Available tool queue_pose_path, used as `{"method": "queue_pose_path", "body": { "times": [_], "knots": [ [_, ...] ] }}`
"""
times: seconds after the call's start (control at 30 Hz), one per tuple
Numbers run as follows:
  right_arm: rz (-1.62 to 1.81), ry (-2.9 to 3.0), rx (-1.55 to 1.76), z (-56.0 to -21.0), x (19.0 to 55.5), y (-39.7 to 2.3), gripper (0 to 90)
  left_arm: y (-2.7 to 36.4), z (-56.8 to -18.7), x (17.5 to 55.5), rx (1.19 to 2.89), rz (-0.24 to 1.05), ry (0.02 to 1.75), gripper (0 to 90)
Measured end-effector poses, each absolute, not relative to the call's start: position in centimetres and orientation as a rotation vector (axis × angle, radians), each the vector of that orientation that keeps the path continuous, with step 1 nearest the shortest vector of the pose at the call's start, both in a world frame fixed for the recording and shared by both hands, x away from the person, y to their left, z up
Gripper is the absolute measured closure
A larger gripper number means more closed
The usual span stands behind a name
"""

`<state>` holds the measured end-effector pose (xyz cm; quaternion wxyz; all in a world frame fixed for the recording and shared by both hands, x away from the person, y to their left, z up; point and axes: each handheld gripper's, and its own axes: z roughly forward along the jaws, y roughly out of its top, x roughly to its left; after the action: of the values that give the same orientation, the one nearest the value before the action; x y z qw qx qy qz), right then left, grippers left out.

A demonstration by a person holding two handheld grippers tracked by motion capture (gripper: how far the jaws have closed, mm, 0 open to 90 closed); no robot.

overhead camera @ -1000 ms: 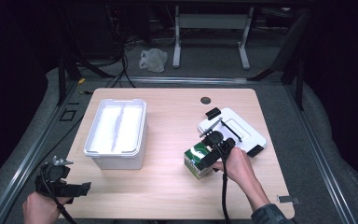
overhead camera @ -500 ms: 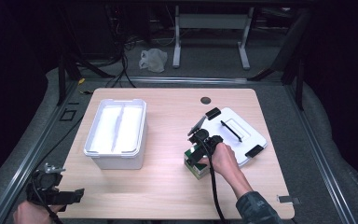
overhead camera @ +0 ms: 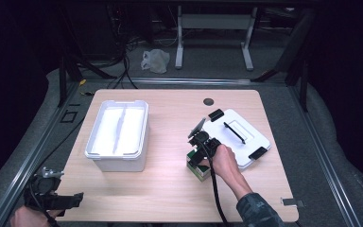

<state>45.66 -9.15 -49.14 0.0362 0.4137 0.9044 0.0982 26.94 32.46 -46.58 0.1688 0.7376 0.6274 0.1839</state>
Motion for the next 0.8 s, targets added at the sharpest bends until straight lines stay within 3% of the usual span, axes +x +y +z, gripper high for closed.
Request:
{"method": "queue_pose_path", "body": {
  "times": [0.4, 0.8],
  "knots": [
    [0.348, 2.758, 1.218, -46.9, 43.9, -10.6, 16.3, 32.0, -46.7, 28.4, 2.128, 0.504, 1.758, 0.0],
    [0.354, 2.716, 1.263, -44.5, 39.7, -16.8, 16.4, 31.4, -46.9, 30.1, 2.157, 0.492, 1.73, 0.0]
  ]
}}
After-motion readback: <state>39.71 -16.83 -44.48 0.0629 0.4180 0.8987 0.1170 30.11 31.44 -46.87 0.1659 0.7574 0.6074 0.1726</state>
